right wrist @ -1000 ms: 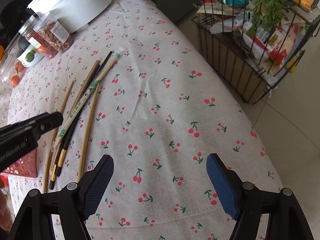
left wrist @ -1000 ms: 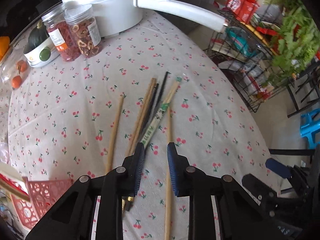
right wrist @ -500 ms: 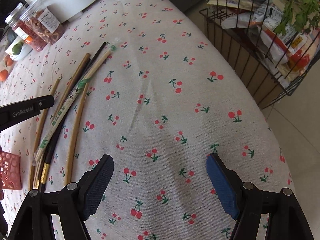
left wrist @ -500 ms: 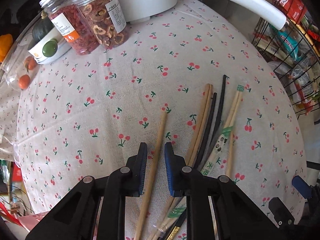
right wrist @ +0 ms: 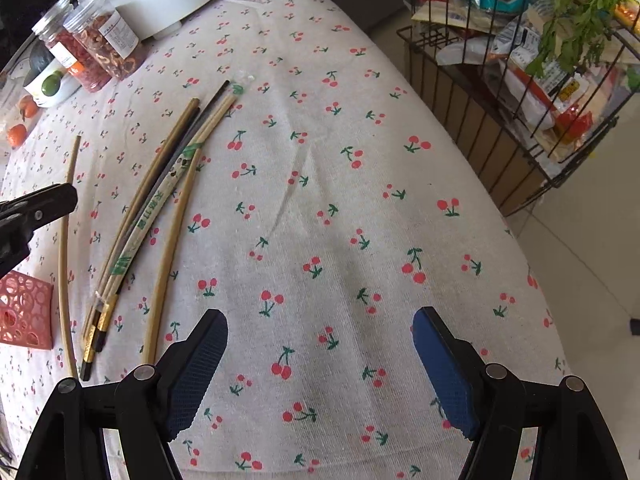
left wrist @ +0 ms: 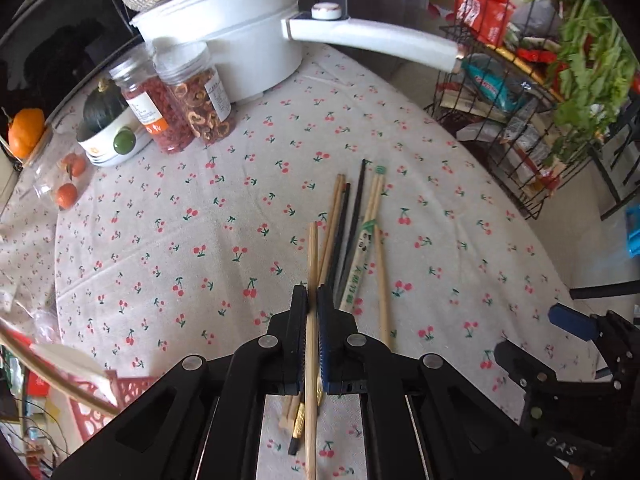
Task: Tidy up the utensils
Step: 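Grasp a wooden chopstick with the left gripper while the right gripper grasps another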
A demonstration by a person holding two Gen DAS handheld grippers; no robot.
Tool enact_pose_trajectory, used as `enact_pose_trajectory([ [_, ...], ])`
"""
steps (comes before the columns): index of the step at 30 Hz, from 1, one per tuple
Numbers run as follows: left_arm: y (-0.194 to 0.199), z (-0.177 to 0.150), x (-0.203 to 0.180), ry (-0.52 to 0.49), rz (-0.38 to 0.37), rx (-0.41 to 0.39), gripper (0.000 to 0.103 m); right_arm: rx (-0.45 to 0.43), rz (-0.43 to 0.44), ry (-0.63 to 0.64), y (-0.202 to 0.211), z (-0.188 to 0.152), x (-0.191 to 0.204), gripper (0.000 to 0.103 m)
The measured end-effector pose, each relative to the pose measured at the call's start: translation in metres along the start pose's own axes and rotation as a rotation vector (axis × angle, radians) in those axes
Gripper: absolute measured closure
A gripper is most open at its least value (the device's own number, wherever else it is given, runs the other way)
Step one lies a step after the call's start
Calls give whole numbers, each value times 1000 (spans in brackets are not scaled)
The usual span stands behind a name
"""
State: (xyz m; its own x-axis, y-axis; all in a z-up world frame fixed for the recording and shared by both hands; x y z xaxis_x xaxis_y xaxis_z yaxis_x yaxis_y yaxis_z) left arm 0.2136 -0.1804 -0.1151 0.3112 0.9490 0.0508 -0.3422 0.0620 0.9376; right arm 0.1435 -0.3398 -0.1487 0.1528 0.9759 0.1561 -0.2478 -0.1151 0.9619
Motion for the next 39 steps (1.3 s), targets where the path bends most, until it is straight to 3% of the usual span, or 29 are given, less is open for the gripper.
enact_pose_trajectory([
  [7,82,-50,-6,-82,-36,-163,98,-23,9,-10,27,-13,6,22],
  [14,142,-101,21,-39,-112,-277,98,-29,26,-26,33,-19,15,22],
  [18,152,-125,41,-9,-128,-329,98,-16,6,4,21,-18,25,22],
  [22,157,-134,62,31,-192,-330,98,-11,3,18,5,-14,35,22],
  [31,172,-155,99,46,-235,-375,98,-40,36,40,-41,15,67,24],
  [36,178,-165,122,65,-234,-389,98,-93,-20,140,-62,29,90,37],
  [39,176,-168,132,81,-231,-380,98,-143,-114,212,-67,34,106,54],
])
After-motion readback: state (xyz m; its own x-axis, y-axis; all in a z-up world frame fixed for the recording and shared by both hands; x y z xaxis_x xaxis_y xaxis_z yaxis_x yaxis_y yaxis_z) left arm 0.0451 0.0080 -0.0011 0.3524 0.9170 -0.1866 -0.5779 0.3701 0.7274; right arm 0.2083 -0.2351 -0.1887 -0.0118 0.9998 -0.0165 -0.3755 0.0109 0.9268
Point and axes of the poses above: each gripper's, at about its wrist camera, not at the fingertips, and y roughly against the way its jaws point, x to its left, z to its top, the point moved 1 cm from there along -y, roughly the way its jaws point, and after that the axes turned 5 degrees about x, right-handed, at the moved point
